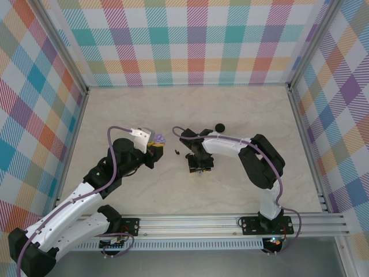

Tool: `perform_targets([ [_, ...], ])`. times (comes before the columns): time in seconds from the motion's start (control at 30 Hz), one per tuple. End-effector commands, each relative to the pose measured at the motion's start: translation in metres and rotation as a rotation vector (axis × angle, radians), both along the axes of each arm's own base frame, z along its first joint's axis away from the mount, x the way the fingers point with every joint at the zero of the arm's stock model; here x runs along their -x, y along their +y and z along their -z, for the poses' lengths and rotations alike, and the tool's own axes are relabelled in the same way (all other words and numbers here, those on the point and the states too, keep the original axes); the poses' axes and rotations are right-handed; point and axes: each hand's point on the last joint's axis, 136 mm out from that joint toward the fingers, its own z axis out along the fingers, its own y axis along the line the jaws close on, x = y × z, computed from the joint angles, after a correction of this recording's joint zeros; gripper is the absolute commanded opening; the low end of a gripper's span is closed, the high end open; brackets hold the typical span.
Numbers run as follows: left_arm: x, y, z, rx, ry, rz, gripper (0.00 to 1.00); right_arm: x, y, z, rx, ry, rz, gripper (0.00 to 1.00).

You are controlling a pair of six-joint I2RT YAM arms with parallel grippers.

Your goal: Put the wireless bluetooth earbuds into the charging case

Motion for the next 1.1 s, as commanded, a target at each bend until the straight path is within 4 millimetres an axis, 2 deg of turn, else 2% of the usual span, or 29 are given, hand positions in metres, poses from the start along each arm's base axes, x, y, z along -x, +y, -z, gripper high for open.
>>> perform_targets([
  [0.0, 0.002, -0.002, 0.002, 0.009, 0.011, 0.01, 0.26, 0.003, -0.007, 0.01, 0.027, 0.006, 0.102, 0.41],
  [0.43, -0.001, -0.004, 0.006, 0.003, 0.022, 0.012, 0.26, 0.018, -0.003, 0.015, 0.082, 0.018, 0.085, 0.36],
  [0.87, 0.001, -0.002, 0.006, 0.006, 0.015, 0.004, 0.26, 0.02, -0.004, 0.012, 0.099, 0.013, 0.086, 0.33],
  [1.07, 0.001, -0.001, 0.008, 0.001, 0.018, 0.003, 0.26, 0.021, -0.004, 0.013, 0.096, 0.014, 0.078, 0.24],
])
